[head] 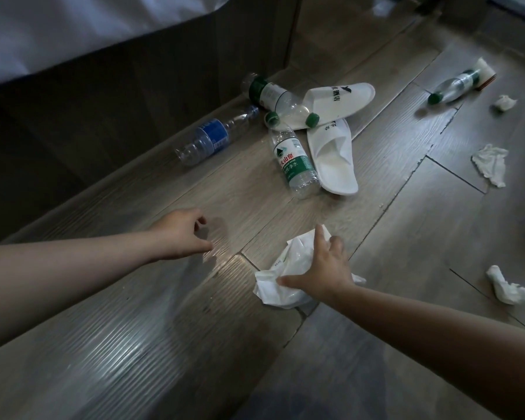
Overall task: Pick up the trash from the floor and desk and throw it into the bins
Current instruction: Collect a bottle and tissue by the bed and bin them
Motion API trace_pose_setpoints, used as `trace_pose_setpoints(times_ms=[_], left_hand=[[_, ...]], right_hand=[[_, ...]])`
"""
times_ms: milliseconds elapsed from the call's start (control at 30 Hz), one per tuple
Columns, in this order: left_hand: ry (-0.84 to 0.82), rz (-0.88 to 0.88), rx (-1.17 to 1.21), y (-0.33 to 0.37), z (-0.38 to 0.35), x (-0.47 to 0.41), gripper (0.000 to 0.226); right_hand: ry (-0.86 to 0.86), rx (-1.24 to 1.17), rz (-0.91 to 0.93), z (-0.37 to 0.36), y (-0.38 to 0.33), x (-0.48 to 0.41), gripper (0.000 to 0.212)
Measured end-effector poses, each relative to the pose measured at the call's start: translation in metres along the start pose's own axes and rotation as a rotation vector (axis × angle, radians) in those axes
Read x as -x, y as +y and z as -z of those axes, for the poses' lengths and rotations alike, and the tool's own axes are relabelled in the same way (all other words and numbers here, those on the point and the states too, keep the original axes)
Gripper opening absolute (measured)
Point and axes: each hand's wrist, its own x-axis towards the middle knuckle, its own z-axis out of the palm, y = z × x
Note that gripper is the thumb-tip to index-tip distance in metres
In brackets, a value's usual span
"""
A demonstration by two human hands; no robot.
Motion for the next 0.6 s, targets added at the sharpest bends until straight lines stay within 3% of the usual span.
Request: trace_pose_setpoints(times_ms=[133, 367, 600], left_hand=[[-0.002, -0.010, 0.002, 0.002, 0.000, 0.001, 0.056], [0.013, -0.022, 0.002, 0.007, 0.001, -0.002, 0.056], [0.024, -0.016, 0.007, 0.006, 0.001, -0.006, 0.055]], right_hand=[[-0.073, -0.034, -0.008, 0.005, 0.007, -0.006, 0.143], [-0.019, 0.002, 0.132, -0.003, 0.001, 0.007, 0.088], [-0.086, -0.136, 0.150, 0.000, -0.004, 0.008, 0.069]])
